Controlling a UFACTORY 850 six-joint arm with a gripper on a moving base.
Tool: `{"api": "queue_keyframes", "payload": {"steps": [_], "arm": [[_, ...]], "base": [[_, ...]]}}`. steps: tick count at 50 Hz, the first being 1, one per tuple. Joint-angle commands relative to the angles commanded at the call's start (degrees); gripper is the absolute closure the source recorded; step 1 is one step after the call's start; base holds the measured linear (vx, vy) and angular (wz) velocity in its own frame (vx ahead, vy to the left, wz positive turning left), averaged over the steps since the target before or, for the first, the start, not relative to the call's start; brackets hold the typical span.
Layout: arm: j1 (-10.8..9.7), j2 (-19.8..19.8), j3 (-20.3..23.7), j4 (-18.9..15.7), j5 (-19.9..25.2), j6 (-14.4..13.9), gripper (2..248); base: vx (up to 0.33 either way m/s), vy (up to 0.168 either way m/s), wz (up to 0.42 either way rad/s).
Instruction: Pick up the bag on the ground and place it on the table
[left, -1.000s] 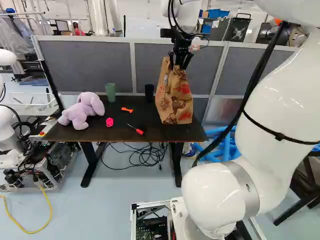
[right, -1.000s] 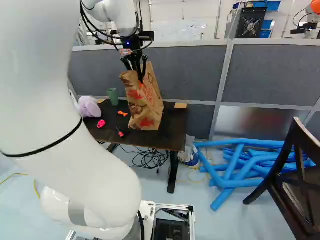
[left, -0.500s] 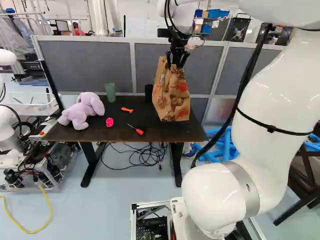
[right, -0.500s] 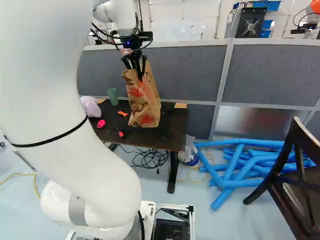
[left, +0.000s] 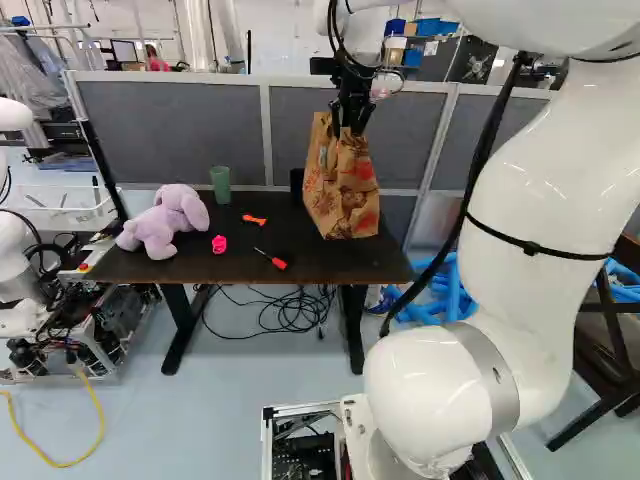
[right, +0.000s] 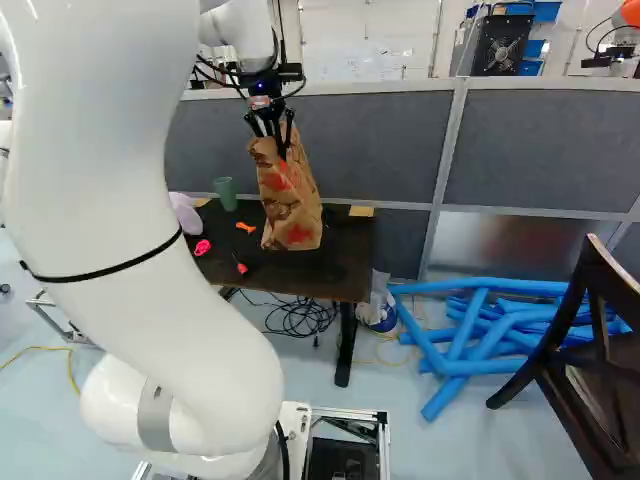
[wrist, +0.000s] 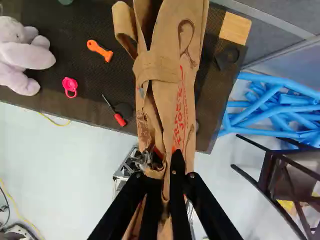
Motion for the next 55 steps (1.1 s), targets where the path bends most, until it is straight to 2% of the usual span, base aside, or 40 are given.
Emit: {"api": "queue_keyframes", "payload": {"steps": [55], "arm": [[0.0,-0.01,-0.01,0.0,0.0,-33.08,227]], "base": [[0.0,0.0,0.0]]}}
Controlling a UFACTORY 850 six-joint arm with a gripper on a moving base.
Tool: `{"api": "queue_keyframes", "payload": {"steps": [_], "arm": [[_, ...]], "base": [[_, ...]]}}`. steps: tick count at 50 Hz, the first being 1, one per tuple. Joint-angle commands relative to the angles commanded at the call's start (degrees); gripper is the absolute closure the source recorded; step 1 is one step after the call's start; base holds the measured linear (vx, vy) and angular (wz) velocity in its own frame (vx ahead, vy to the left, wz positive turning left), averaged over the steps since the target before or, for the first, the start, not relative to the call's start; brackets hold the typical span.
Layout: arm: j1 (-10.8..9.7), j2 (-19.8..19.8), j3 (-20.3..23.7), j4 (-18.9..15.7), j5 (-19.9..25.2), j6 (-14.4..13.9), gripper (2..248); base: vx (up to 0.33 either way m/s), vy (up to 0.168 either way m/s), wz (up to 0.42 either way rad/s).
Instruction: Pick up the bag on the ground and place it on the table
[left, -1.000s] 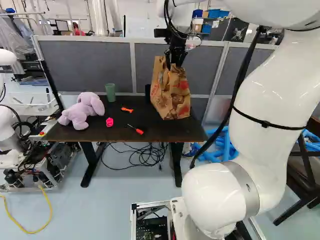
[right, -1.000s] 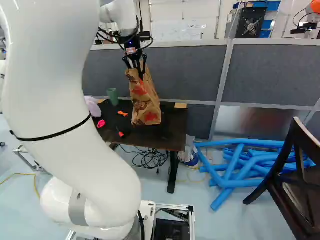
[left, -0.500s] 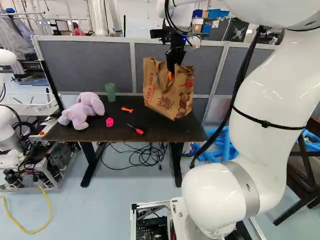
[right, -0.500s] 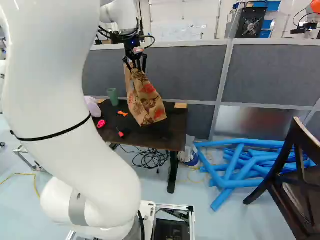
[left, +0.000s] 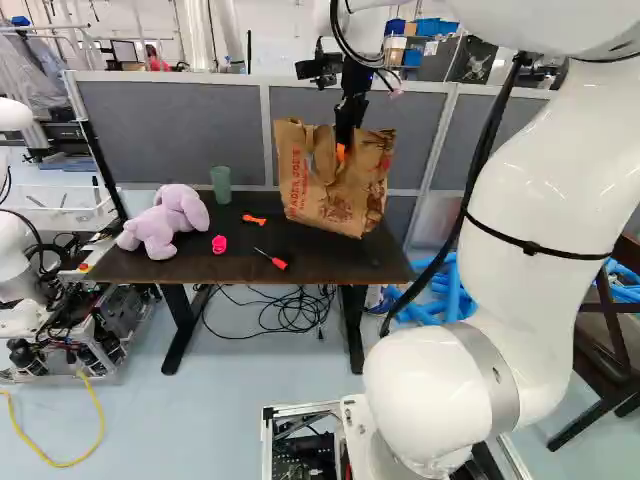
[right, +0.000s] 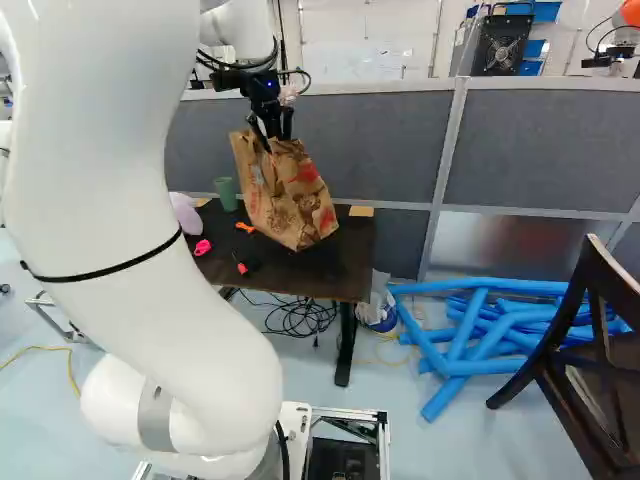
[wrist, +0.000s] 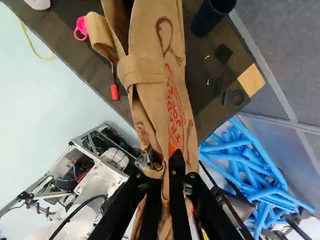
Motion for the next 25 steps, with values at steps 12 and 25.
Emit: {"api": "queue_keyframes", "payload": {"steps": [12,25], "arm": [[-0.38,-1.92,-1.26,0.83,0.0,-4.41,227],[-1.31,-6.91,-4.74,3.02,0.0,-4.79,227]], "base": [[0.0,0.0,0.0],[0.0,0.0,0.0]]}}
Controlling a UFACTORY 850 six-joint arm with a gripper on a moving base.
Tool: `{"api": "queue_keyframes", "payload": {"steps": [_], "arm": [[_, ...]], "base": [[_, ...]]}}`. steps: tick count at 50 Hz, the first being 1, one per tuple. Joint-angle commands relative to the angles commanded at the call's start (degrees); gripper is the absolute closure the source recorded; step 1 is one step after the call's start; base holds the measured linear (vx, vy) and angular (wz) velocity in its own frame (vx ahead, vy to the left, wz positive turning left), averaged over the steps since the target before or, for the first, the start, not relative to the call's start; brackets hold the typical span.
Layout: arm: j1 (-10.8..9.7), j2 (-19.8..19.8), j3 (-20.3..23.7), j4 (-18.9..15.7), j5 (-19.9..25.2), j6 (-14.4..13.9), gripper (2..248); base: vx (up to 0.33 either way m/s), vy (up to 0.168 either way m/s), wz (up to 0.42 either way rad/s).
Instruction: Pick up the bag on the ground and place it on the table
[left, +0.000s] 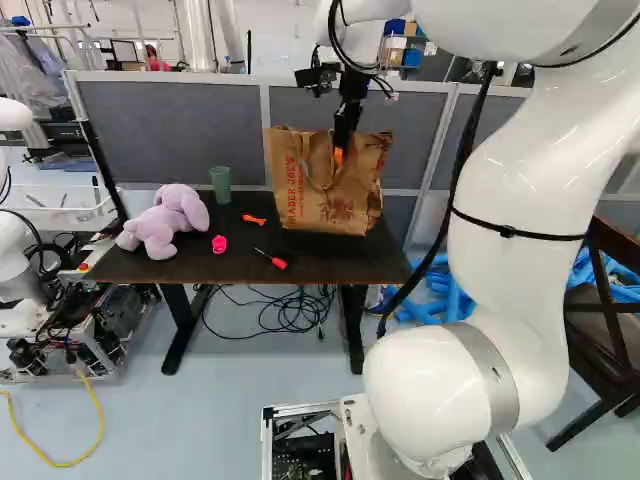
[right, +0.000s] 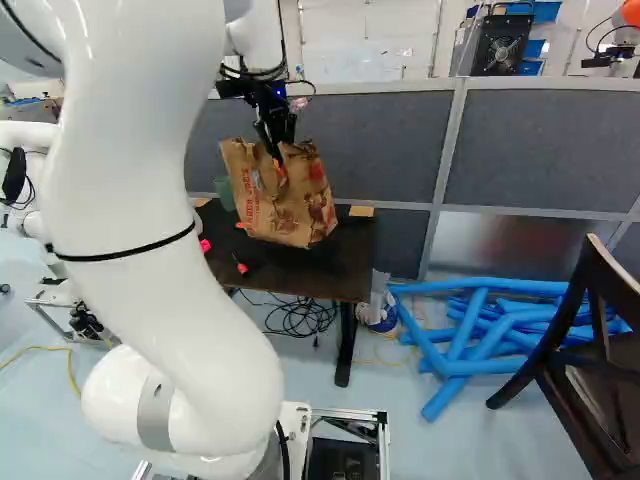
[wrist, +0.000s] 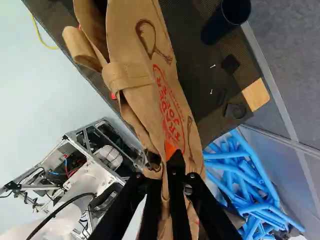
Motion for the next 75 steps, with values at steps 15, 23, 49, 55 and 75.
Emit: {"api": "queue_keyframes", "payload": {"steps": [15,23,49,55,75], "arm": [[-1.41,-5.46,-3.88,1.5,-0.41,-0.02,227],[-1.76,-7.56,-5.04,1.71,-0.44,-0.02,227],[-1.83,-11.9,-5.73,1.71,-0.44,-0.02,227],[-1.83,-12.79,-5.75,1.71,-0.44,-0.02,227],[-1.83,-15.15,-5.9,1.71,-0.44,-0.02,227]], "base": [[0.0,0.0,0.0],[0.0,0.0,0.0],[0.0,0.0,0.0],[0.0,0.0,0.0],[0.0,0.0,0.0]]}}
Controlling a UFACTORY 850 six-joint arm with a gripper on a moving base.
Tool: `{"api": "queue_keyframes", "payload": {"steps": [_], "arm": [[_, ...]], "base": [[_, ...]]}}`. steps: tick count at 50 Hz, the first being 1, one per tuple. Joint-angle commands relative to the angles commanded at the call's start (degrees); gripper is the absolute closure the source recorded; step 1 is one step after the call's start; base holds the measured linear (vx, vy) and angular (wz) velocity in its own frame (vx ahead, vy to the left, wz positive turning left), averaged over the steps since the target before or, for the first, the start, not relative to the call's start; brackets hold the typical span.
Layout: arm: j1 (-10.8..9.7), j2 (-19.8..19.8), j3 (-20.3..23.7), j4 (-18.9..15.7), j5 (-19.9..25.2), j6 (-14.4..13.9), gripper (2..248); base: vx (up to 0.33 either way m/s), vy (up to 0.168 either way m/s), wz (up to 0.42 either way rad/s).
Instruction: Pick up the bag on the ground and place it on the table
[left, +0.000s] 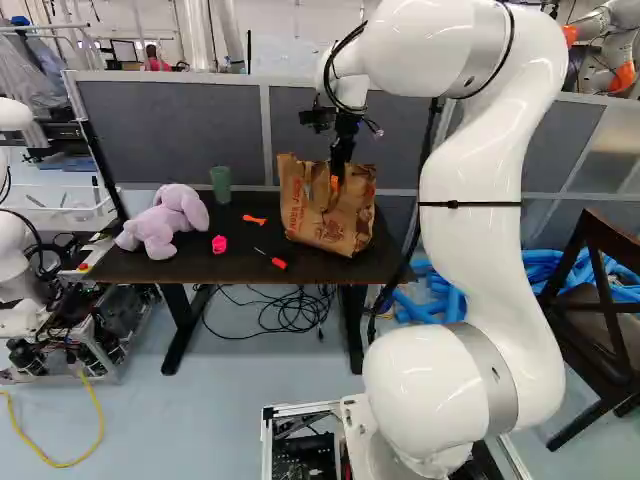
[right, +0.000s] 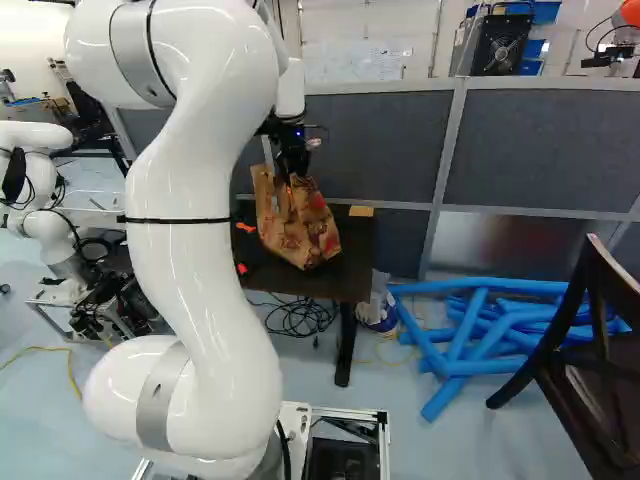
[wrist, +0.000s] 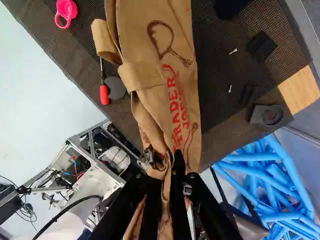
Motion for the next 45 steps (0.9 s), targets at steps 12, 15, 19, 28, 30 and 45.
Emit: {"api": "queue_keyframes", "payload": {"steps": [12,15,19,28,30,45], "arm": [[0.0,-0.08,-0.01,0.0,0.0,0.0,227],[0.0,-0.08,-0.01,0.0,0.0,0.0,227],[0.0,-0.08,-0.01,0.0,0.0,0.0,227],[0.0,-0.08,-0.01,0.0,0.0,0.0,227],[0.0,-0.08,-0.01,0.0,0.0,0.0,227],[0.0,-0.08,-0.01,0.0,0.0,0.0,136]], "base": [[0.0,0.0,0.0],[0.0,0.0,0.0],[0.0,0.0,0.0],[0.0,0.0,0.0],[0.0,0.0,0.0],[0.0,0.0,0.0]]}}
